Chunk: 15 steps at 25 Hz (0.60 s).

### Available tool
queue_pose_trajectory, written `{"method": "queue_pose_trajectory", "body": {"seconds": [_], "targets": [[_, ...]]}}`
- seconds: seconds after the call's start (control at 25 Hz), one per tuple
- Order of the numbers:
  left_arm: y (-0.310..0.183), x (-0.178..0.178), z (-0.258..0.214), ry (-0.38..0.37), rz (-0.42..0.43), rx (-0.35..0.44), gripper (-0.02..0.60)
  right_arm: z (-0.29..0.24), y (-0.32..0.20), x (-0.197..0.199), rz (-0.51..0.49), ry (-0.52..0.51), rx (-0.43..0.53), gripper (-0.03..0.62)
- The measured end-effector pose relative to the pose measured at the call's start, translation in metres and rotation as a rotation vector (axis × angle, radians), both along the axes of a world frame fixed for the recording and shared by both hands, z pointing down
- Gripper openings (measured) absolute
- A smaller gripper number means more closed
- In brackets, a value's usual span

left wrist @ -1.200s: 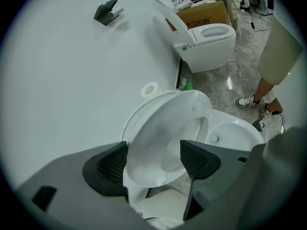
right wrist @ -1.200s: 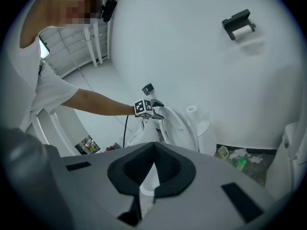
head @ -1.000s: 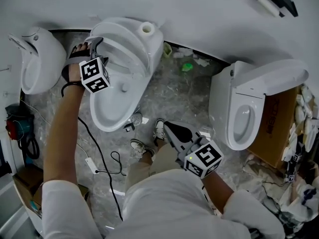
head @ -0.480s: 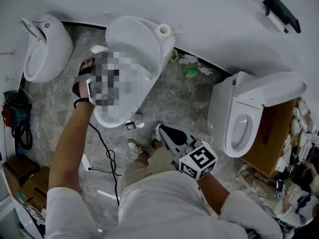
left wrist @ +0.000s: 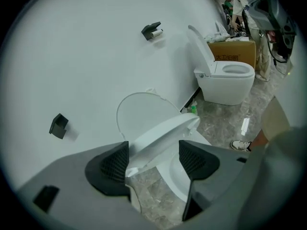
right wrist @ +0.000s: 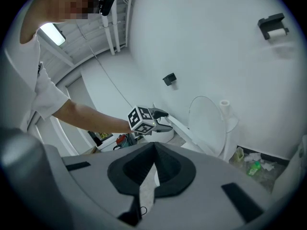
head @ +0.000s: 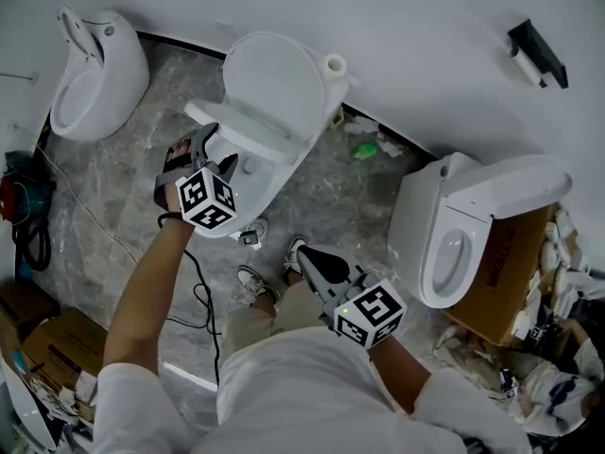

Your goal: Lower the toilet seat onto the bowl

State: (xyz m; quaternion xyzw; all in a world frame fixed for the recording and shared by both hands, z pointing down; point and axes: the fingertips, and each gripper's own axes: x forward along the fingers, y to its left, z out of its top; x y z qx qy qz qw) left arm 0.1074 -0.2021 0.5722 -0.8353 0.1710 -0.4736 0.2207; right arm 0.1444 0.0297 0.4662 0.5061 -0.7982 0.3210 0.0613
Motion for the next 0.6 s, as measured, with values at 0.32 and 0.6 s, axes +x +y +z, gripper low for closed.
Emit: {"method": "queue_pose_trajectory", "body": {"seconds": [0.32, 0.6], "targets": [[0.031, -0.044, 0.015, 0.092, -0.101, -0.087, 0.316, -0.01, 0.01, -0.029, -0.027, 0.037, -0.004, -0.002], [0.055, -0.078, 0.037, 0.1, -0.15, -0.119, 0.314, -0.011, 0.023, -0.058, -0.061, 0.068, -0.03, -0.002]]}}
